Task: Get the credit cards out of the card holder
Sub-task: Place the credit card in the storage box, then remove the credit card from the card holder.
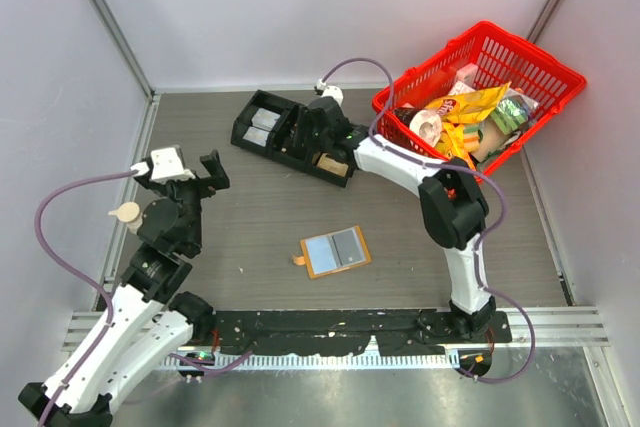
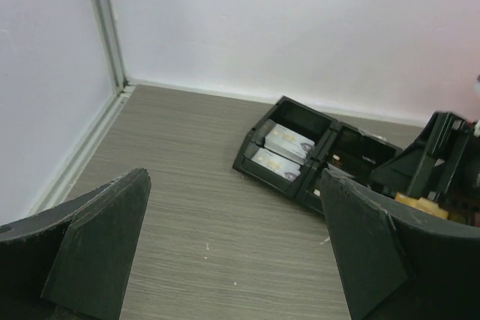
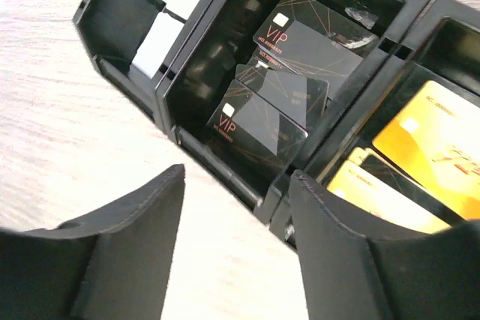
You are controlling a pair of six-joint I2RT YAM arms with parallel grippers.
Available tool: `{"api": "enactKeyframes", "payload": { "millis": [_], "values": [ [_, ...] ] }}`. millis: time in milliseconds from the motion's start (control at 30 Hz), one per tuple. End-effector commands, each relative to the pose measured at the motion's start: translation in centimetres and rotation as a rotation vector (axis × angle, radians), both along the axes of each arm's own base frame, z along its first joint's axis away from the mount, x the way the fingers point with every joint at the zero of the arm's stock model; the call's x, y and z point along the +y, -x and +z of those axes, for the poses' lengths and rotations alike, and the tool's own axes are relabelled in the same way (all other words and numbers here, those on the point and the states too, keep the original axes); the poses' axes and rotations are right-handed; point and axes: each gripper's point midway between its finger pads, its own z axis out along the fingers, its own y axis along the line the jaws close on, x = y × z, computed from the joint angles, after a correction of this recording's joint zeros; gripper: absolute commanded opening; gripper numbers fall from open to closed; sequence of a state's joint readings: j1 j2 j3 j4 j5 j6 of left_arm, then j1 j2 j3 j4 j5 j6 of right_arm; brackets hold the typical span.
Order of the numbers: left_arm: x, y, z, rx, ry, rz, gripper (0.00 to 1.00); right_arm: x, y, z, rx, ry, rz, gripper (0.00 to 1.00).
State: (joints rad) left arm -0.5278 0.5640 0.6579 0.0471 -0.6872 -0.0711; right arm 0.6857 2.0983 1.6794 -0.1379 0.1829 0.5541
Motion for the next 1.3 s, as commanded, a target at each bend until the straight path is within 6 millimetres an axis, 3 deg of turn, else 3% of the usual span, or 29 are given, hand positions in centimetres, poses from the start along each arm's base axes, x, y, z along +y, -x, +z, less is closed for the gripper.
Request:
{"api": "enactKeyframes", "payload": {
  "millis": [0, 33, 67, 100, 133, 167, 200, 233, 367, 567, 667, 767, 1000, 1067, 1167, 1267],
  "values": [
    [-2.2, -0.7, 0.5, 0.005, 0.021, -0.105, 1.00, -1.9, 1.9, 7.0, -0.127, -0.013, 0.017, 0.67],
    [-2.8, -0.8, 0.6, 0.017, 0.030, -0.135, 1.00, -2.4, 2.7, 8.4, -0.146, -0.026, 0.025, 0.70],
    [-3.6, -1.0, 0.9, 0.017, 0.046, -0.174, 1.00, -3.0, 3.5, 7.1, -0.124, -0.002, 0.033, 0.71],
    [-4.6, -1.1, 0.3, 0.056, 0.059, -0.215, 1.00, -3.7, 4.3, 8.7, -0.148, -0.012, 0.039, 0.72],
    [-5.4, -1.2, 0.3, 0.071, 0.078, -0.252, 1.00, -4.5, 5.3, 7.6, -0.129, 0.012, 0.042, 0.72],
    [-6.7, -1.2, 0.1, 0.091, 0.099, -0.311, 1.00, -5.2, 6.1, 8.9, -0.153, 0.003, 0.045, 0.73],
    [-7.7, -1.3, -0.2, 0.112, 0.120, -0.352, 1.00, -6.1, 7.2, 7.6, -0.134, 0.028, 0.051, 0.73],
    [-8.6, -1.4, -0.5, 0.138, 0.147, -0.390, 1.00, -7.0, 8.0, 9.1, -0.164, 0.017, 0.047, 0.73],
    [-12.4, -1.3, -2.3, 0.279, 0.253, -0.528, 1.00, -10.0, 12.0, 8.9, -0.165, 0.029, 0.049, 0.73],
    [-17.8, 0.7, -6.3, 0.462, 0.426, -0.651, 1.00, -12.8, 17.4, 5.6, -0.104, 0.071, 0.106, 0.68],
    [-20.3, 2.1, -8.2, 0.515, 0.453, -0.680, 0.96, -13.4, 19.1, 4.2, -0.064, 0.057, 0.127, 0.65],
    [-22.8, 3.5, -10.3, 0.575, 0.459, -0.710, 0.93, -14.0, 20.7, 1.4, 0.001, 0.053, 0.135, 0.60],
    [-25.8, 5.3, -16.7, 0.740, 0.449, -0.703, 0.87, -13.0, 23.3, -2.1, 0.107, -0.043, 0.184, 0.51],
    [-25.9, 5.6, -18.3, 0.778, 0.439, -0.687, 0.85, -12.5, 24.2, -3.2, 0.147, -0.067, 0.216, 0.49],
    [-25.9, 6.2, -20.7, 0.831, 0.423, -0.671, 0.73, -12.2, 24.9, -5.0, 0.197, -0.066, 0.229, 0.45],
    [-25.4, 6.7, -23.0, 0.879, 0.390, -0.638, 0.69, -11.8, 25.2, -5.7, 0.215, -0.072, 0.244, 0.41]
  ]
}}
